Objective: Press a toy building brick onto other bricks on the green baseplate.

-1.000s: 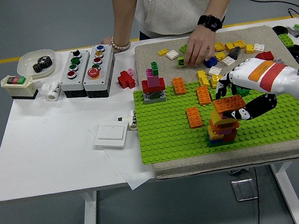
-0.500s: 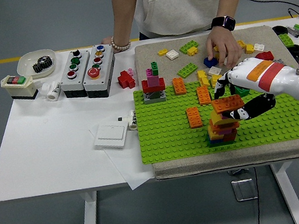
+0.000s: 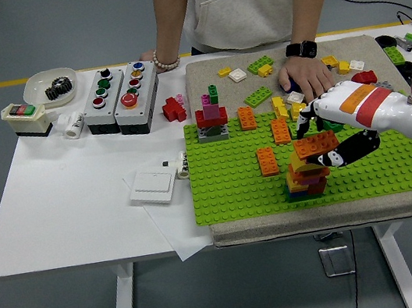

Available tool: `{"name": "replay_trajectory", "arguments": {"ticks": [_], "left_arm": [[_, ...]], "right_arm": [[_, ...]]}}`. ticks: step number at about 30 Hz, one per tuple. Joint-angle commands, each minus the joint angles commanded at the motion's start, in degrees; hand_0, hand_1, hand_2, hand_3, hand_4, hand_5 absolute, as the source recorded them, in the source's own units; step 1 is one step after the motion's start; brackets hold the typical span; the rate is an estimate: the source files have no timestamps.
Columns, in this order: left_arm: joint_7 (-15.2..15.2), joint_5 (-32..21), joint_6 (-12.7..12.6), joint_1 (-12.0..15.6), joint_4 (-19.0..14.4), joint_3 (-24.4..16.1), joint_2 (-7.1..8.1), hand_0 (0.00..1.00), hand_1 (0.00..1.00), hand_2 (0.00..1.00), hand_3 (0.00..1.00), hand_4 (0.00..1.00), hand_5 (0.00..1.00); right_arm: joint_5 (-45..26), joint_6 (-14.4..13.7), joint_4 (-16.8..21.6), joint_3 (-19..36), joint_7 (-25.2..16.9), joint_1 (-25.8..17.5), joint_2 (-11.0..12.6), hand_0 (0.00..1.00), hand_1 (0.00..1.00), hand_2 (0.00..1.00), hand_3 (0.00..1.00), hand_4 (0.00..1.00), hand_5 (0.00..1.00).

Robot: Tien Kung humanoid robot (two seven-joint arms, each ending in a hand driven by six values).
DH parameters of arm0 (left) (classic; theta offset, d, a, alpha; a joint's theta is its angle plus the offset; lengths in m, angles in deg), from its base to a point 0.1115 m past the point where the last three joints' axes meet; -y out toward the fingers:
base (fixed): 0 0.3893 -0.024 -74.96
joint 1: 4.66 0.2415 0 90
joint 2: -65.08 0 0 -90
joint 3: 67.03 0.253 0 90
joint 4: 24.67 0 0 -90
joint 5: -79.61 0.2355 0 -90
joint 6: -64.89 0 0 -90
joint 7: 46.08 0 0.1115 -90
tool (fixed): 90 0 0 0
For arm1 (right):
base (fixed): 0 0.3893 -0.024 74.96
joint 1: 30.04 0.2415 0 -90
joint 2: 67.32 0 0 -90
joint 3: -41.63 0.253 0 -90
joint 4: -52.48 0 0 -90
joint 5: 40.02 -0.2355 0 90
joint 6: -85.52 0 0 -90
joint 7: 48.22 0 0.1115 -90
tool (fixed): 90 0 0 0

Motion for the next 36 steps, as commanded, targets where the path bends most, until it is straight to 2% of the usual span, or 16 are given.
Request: {"name": "replay_trajectory", "arguments": {"ticks": [36], "left_arm": [[-0.23, 1.25, 0.32, 0.06, -0.11, -0.66, 0.05, 0.808, 0.769, 0.748, 0.585, 0.650, 0.663]], "right_arm": [[0.13, -0.61, -0.65, 0.38, -0.32, 0.02, -0.41, 0.405, 0.490, 0.639, 0.594, 0.829, 0.389]]}}
